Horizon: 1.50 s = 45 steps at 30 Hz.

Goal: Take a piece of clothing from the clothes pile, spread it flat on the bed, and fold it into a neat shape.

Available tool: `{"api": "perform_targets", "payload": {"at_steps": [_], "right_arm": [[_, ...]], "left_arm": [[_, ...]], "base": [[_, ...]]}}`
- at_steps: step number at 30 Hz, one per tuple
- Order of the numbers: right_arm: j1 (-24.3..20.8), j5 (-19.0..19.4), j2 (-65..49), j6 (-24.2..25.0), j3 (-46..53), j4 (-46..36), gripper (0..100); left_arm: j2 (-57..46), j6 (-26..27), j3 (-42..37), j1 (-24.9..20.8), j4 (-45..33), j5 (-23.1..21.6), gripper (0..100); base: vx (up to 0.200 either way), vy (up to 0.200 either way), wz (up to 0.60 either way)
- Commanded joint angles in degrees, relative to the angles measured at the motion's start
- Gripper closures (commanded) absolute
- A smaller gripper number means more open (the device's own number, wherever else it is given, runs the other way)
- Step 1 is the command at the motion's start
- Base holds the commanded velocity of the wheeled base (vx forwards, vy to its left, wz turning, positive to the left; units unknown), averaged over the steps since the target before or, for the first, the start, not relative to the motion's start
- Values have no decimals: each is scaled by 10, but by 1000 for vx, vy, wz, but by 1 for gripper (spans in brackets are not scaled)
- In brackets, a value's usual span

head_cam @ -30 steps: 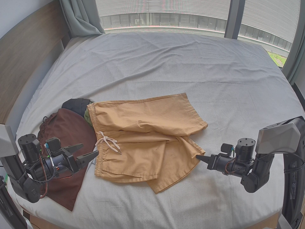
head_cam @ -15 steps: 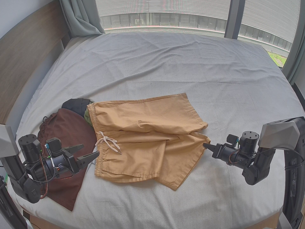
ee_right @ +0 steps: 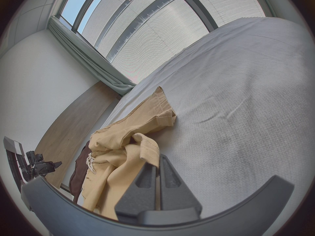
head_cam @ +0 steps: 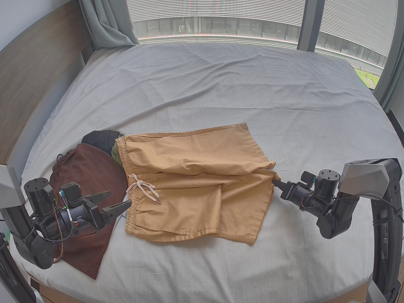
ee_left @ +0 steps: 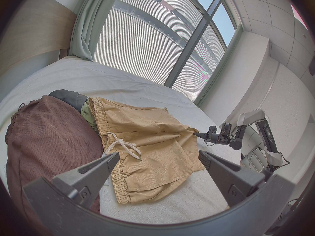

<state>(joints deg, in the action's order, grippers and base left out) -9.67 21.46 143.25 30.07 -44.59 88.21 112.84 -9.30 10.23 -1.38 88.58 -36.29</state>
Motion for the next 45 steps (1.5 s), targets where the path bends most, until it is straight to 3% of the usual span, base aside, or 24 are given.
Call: {"api": "perform_targets", "payload": {"at_steps": [1, 11, 12, 20, 28, 36, 45], "right_arm": [[-1, 0, 7, 1, -13, 1, 100], [-1, 0, 6, -2, -14, 1, 100], [-1, 0, 6, -2, -13, 1, 0], [-6, -1, -10, -4, -1, 1, 0], [-19, 3, -56, -7, 75, 0, 0], [-61, 6, -70, -41, 157, 0, 0], [-107, 6, -77, -45, 231, -1, 0]], "left_arm": [[0, -1, 0, 1, 0, 0, 0], [0, 0, 1, 0, 0, 0, 0], [0, 0, 1, 0, 0, 0, 0], [1, -1, 1, 0, 0, 0, 0], [1, 0, 0, -1, 0, 0, 0], [2, -1, 1, -1, 0, 0, 0], [3, 0, 0, -1, 0, 0, 0]], "base": [[0, 0, 0], [0, 0, 0], [0, 0, 0], [0, 0, 0], [0, 0, 0], [0, 0, 0], [0, 0, 0]]}}
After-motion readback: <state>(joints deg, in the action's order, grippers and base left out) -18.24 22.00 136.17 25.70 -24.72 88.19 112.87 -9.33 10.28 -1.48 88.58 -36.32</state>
